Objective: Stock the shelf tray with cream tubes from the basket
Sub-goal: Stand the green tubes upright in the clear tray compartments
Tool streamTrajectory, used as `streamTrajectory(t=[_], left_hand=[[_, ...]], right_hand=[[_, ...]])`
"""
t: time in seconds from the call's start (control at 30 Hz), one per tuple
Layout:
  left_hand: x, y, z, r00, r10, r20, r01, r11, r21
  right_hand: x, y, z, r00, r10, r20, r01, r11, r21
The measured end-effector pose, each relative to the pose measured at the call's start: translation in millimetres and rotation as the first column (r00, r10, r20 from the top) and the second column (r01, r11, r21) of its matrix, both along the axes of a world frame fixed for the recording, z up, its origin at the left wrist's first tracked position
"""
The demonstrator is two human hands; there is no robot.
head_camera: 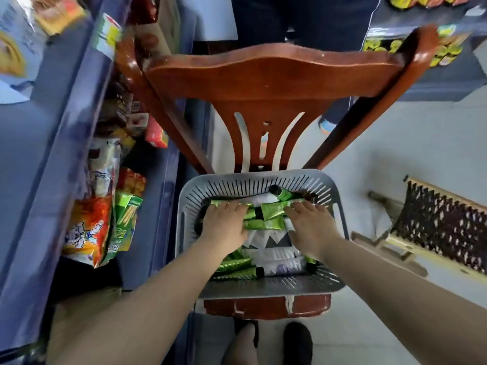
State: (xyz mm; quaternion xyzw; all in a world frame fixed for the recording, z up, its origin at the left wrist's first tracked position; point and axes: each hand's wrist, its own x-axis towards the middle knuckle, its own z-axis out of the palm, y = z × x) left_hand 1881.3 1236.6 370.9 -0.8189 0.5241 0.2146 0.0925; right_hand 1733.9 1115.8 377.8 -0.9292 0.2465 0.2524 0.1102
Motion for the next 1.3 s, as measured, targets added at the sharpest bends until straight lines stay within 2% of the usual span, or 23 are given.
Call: streamTrajectory(t=[0.1, 0.27, 0.5, 0.63, 0.83, 0.93, 1.3], left_hand=[[7.0, -7.3, -40.3, 0.995, 0.082, -0.05, -0.082, 0.997, 0.014], [5.9, -21.1, -99.9, 0.989, 0.115, -0.094, -0.111, 0.993, 0.048], [4.5, -19.8, -149.1, 0.987, 0.141, -0.082, -0.141, 0.99, -0.001], [15.0, -8.8, -160.2, 0.974, 0.22, -0.048, -0.219, 0.976, 0.013], [17.6, -5.9, -164.6, 0.98, 0.197, -0.023, -0.197, 0.98, 0.007], [16.1, -4.2, -166.2, 0.982, 0.187, -0.005, -0.187, 0.982, 0.005], [27.8, 6.1, -163.4, 0.974, 0.163, -0.16, -0.168, 0.985, -0.022]], right_hand=[[5.6, -4.6, -41.4, 1.0, -0.023, -0.01, 0.023, 1.0, 0.015], [15.7, -9.6, -101.1, 0.997, -0.059, 0.04, 0.058, 0.998, 0.027], [21.9, -9.2, -146.5, 0.997, -0.019, 0.081, 0.023, 0.998, -0.053], [25.5, -9.0, -153.4, 0.994, 0.064, 0.084, -0.054, 0.992, -0.112], [33.3, -9.8, -159.1, 0.99, 0.122, 0.073, -0.108, 0.978, -0.178], [33.6, -9.0, -166.4, 0.969, 0.207, 0.137, -0.166, 0.95, -0.265], [30.8, -17.0, -171.4, 0.919, 0.334, 0.208, -0.269, 0.919, -0.287]])
